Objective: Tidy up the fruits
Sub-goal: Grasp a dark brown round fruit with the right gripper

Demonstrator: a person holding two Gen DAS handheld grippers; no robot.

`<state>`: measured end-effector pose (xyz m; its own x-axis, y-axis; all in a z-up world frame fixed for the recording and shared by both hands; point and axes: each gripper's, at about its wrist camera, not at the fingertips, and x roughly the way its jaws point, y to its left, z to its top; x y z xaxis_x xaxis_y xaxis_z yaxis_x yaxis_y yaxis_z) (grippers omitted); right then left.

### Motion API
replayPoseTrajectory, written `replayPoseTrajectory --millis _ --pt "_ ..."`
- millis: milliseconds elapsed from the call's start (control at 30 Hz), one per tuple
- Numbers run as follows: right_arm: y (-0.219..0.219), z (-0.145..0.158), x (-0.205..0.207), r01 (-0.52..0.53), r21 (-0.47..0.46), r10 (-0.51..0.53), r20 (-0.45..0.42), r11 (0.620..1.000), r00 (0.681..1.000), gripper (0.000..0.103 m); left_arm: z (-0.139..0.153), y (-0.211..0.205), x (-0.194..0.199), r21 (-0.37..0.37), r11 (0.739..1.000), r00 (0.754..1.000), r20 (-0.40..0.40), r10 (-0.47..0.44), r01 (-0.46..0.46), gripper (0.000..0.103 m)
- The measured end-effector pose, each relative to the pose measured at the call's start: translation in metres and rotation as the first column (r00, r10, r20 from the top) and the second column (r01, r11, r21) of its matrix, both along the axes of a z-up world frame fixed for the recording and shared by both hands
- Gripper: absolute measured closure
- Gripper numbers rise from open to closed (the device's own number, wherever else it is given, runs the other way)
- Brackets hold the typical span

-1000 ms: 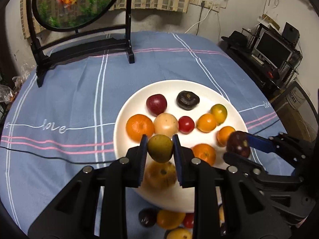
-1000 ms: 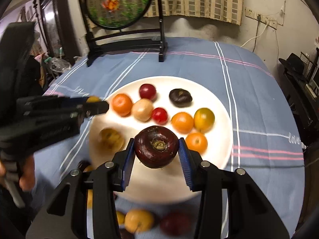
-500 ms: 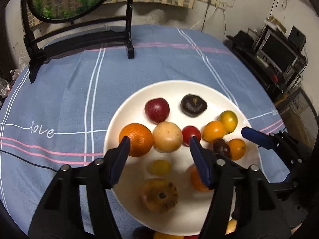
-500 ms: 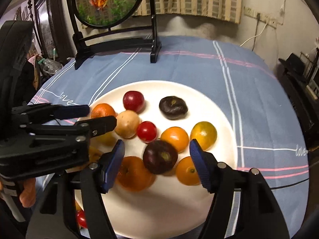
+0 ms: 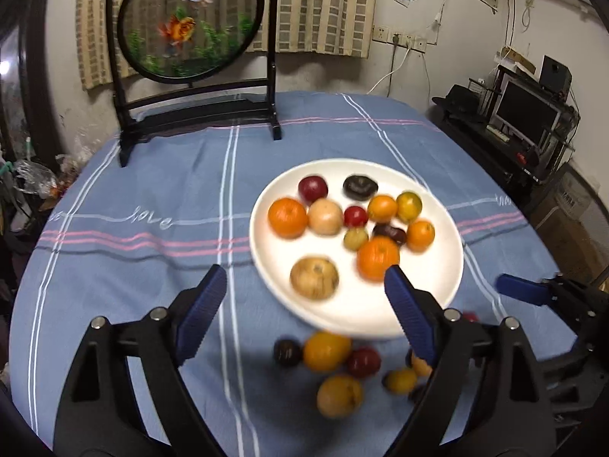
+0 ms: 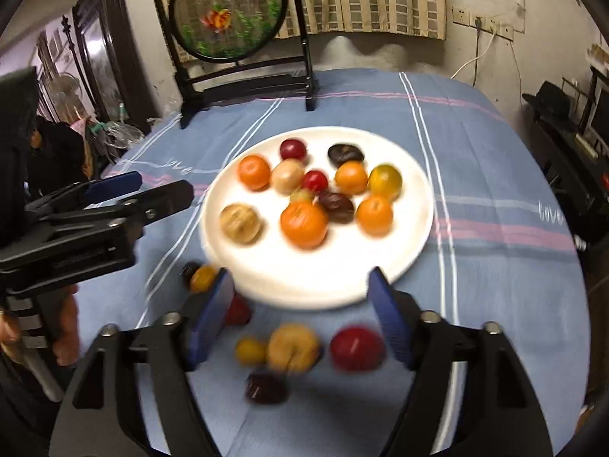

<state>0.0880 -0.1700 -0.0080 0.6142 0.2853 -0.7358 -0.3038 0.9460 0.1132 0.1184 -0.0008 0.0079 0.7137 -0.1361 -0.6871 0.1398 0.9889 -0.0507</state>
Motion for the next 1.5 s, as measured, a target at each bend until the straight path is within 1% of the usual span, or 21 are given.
replayPoseTrajectory --millis 33,133,267,500,767,1000,1167,1200,1233,1300,1333,1367,1400,1433,1467,1500 --pt "0.001 -0.001 -0.007 0.000 -0.005 0.000 0.000 1.000 1.000 0.012 -0.002 0.000 -0.008 0.006 1.000 1.000 0.000 0.003 -0.003 0.015" --pt "0.004 -0.008 -0.031 -0.009 0.001 0.009 -0.022 1.000 1.000 0.011 -0.010 0.001 -0.031 0.011 1.000 1.000 -0.011 -0.003 0.003 0.014" --pt "0.005 -0.011 -0.046 -0.008 0.013 0.008 -0.035 1.000 0.999 0.011 -0.016 0.003 -0.053 -0.003 1.000 1.000 -0.027 -0.012 0.012 0.014" --pt "0.011 -0.011 -0.063 -0.013 0.013 0.013 -0.033 1.000 0.999 0.011 -0.018 0.011 -0.074 -0.009 1.000 1.000 -0.030 -0.002 0.001 0.014" --pt "0.021 -0.016 -0.079 -0.028 -0.005 0.028 -0.040 1.000 0.999 0.011 -0.025 0.029 -0.092 -0.029 0.999 0.999 -0.046 0.028 -0.029 0.013" --pt "0.024 -0.032 -0.079 -0.038 -0.005 0.037 -0.067 0.999 0.997 0.011 -0.037 0.048 -0.103 -0.046 0.997 0.996 -0.071 0.060 -0.063 0.013" --pt "0.024 -0.050 -0.057 -0.030 0.014 0.031 -0.088 0.999 0.996 0.011 -0.042 0.054 -0.104 -0.054 0.996 0.994 -0.089 0.062 -0.067 0.013" --pt "0.025 -0.051 -0.054 -0.030 0.013 0.031 -0.084 0.999 0.996 0.013 -0.043 0.054 -0.104 -0.052 0.996 0.994 -0.090 0.061 -0.066 0.013" --pt "0.026 -0.054 -0.049 -0.028 -0.001 0.028 -0.083 1.000 0.996 0.023 -0.044 0.054 -0.105 -0.051 0.997 0.994 -0.090 0.060 -0.064 0.013" --pt "0.028 -0.064 -0.036 -0.022 -0.029 0.019 -0.114 0.999 0.993 0.034 -0.044 0.054 -0.105 -0.052 0.997 0.994 -0.090 0.056 -0.061 0.013" --pt "0.029 -0.070 -0.031 -0.022 -0.030 0.018 -0.131 0.999 0.991 0.042 -0.044 0.054 -0.104 -0.053 0.997 0.994 -0.091 0.055 -0.060 0.013" --pt "0.030 -0.075 -0.026 -0.023 -0.041 0.017 -0.143 0.999 0.990 0.048 -0.045 0.053 -0.104 -0.052 0.997 0.994 -0.092 0.053 -0.058 0.013" --pt "0.031 -0.076 -0.026 -0.026 -0.056 0.020 -0.118 0.998 0.993 0.054 -0.046 0.052 -0.103 -0.051 0.997 0.994 -0.094 0.051 -0.056 0.013" --pt "0.033 -0.077 -0.025 -0.023 -0.091 0.013 -0.111 0.996 0.994 0.063 -0.046 0.051 -0.101 -0.049 0.997 0.994 -0.098 0.049 -0.053 0.013" --pt "0.035 -0.077 -0.024 -0.026 -0.110 0.014 -0.107 0.994 0.994 0.067 -0.047 0.049 -0.100 -0.047 0.998 0.994 -0.102 0.045 -0.050 0.013" --pt "0.033 -0.076 -0.024 -0.032 -0.092 0.021 -0.115 0.995 0.993 0.073 -0.048 0.047 -0.098 -0.044 0.998 0.994 -0.106 0.039 -0.044 0.013"
